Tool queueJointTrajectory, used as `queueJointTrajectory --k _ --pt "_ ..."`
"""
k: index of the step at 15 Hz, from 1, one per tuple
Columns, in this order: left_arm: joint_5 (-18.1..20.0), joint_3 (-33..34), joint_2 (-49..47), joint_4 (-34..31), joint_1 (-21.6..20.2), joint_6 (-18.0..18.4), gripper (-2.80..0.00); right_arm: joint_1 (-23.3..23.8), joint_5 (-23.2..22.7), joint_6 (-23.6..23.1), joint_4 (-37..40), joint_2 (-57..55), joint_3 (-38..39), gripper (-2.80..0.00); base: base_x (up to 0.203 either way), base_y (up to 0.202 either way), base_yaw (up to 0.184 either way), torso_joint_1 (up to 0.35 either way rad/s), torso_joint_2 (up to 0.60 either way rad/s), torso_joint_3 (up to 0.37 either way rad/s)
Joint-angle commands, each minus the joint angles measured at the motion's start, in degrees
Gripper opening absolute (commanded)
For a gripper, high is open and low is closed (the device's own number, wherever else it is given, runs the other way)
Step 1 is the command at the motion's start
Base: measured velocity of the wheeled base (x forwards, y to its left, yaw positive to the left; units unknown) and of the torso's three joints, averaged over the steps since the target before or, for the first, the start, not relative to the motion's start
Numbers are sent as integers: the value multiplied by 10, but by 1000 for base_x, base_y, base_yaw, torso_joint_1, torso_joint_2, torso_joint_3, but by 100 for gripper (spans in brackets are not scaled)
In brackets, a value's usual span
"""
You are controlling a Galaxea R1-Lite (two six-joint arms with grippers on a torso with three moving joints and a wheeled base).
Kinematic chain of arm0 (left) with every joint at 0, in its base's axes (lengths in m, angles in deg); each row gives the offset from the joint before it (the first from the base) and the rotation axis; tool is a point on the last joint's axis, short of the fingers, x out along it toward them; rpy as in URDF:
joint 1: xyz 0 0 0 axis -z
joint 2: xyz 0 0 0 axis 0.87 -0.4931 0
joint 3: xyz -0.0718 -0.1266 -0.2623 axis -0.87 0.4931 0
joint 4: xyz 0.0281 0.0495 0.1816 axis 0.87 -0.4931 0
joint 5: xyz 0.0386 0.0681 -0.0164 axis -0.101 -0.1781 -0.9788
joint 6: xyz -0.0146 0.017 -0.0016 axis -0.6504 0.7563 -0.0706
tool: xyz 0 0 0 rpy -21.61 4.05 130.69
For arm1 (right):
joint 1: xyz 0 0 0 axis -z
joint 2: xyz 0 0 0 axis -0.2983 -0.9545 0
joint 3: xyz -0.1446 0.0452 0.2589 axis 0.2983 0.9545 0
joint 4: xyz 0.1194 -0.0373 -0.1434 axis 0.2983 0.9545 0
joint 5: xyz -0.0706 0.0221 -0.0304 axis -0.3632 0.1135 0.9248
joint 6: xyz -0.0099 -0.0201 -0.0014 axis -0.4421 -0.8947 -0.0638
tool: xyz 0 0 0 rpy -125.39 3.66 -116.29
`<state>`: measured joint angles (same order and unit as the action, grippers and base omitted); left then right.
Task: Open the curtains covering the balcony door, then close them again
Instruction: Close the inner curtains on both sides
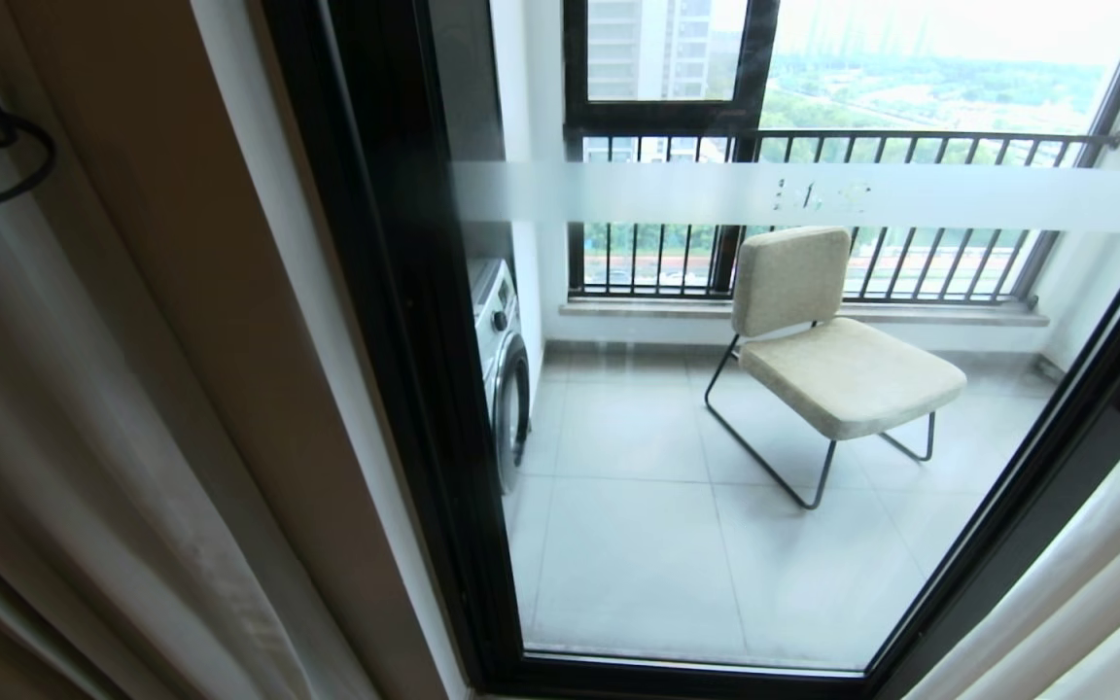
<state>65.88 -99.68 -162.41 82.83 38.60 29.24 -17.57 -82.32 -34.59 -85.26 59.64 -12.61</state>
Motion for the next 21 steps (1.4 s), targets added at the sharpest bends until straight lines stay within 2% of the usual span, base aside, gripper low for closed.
queueJointTrajectory --k 1,13,16,19,21 --pt "-1 2 5 1 3 0 -280 0 0 -1 0 0 0 -280 0 0 0 0 0 0" --pt "-2 12 88 -4 16 0 -280 0 0 0 0 0 0 -280 0 0 0 0 0 0" --pt "-1 48 127 -4 20 0 -280 0 0 0 0 0 0 -280 0 0 0 0 0 0" --pt "0 88 171 -4 40 0 -280 0 0 0 0 0 0 -280 0 0 0 0 0 0" --pt "0 103 186 -4 69 0 -280 0 0 0 0 0 0 -280 0 0 0 0 0 0"
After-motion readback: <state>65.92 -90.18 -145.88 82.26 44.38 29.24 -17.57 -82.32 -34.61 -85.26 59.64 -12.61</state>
